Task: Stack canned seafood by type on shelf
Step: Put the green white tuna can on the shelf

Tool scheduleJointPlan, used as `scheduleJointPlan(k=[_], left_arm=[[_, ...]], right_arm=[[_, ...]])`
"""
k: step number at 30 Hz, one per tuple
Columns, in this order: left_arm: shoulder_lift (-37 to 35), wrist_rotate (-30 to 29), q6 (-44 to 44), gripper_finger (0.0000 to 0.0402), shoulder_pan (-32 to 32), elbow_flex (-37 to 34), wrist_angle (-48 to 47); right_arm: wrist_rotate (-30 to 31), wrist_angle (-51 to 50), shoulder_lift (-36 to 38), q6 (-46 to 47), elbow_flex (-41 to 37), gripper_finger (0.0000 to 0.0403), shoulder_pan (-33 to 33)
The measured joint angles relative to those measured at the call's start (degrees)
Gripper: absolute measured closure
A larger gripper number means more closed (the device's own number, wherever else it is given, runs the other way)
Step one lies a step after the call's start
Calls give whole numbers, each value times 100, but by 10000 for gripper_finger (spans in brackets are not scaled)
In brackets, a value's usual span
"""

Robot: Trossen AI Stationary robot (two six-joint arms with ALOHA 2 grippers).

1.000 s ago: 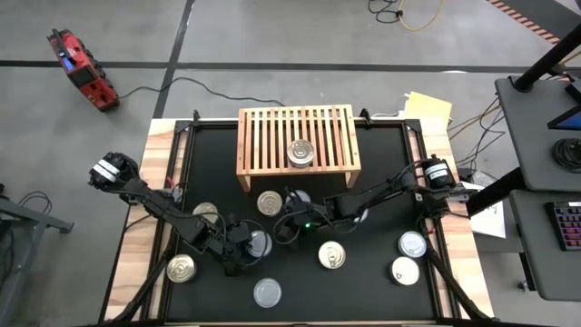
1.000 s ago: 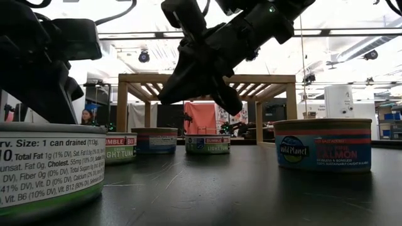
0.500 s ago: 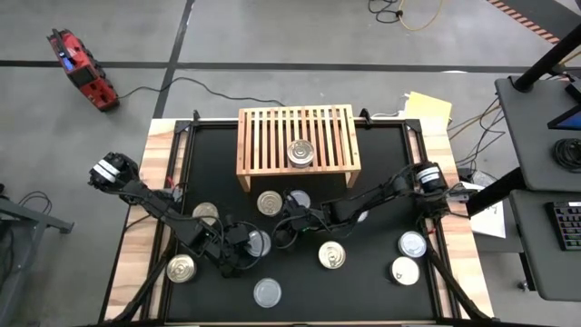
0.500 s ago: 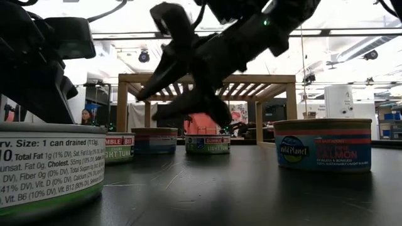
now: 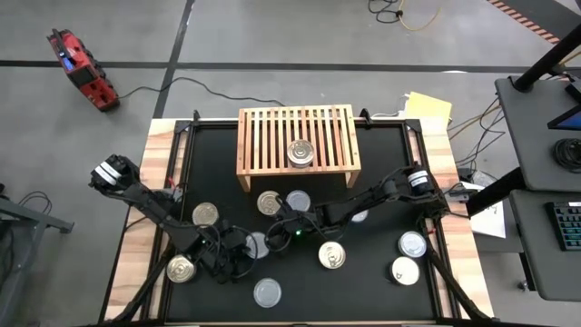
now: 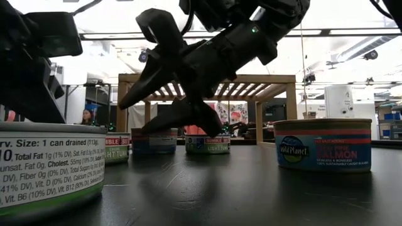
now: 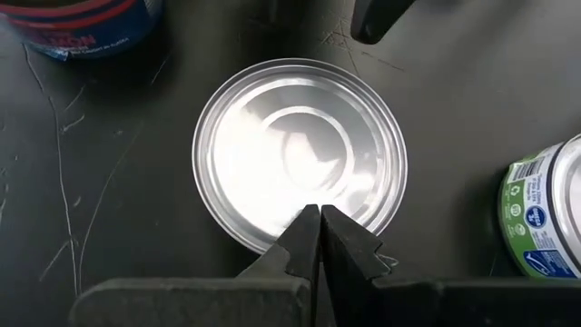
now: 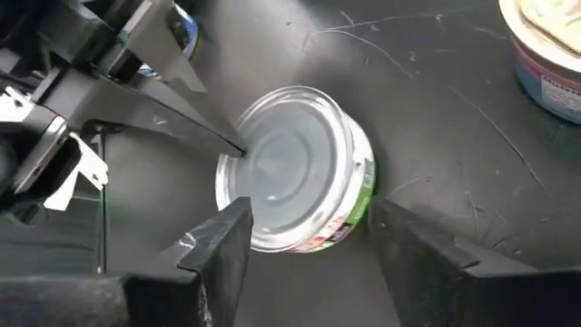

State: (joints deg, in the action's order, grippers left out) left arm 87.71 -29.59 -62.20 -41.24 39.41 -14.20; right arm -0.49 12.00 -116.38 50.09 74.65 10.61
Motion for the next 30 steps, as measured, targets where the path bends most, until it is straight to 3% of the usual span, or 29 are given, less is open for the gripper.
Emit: scheduleJointPlan(k=[15, 30], left_arm=[[348, -423, -781, 401, -340, -4, 173], [180, -248, -450, 401, -358, 491, -395]], right_arm=[[-297, -106, 0, 4, -2, 137, -52], [-448, -156, 0, 26, -2, 103, -151]])
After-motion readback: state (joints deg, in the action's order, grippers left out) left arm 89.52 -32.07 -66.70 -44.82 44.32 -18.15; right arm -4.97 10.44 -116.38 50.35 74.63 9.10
